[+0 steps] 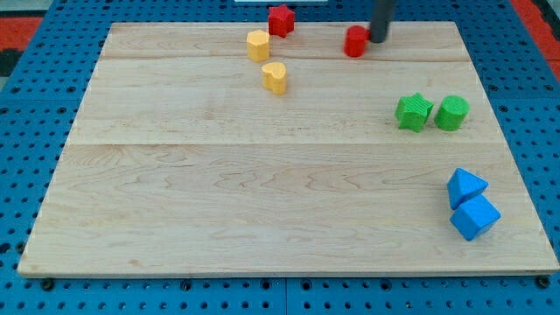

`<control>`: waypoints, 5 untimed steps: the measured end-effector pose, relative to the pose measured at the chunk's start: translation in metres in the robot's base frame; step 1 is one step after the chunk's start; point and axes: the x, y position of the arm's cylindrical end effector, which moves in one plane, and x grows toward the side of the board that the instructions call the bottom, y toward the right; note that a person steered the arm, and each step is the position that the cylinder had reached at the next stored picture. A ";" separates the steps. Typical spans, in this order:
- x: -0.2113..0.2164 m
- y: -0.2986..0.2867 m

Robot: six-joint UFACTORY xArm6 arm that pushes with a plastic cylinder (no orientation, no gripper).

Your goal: Slide the red circle along with yellow heart down a bit

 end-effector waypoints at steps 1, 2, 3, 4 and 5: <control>0.003 -0.039; -0.021 0.024; -0.038 0.025; -0.039 0.008; -0.039 -0.011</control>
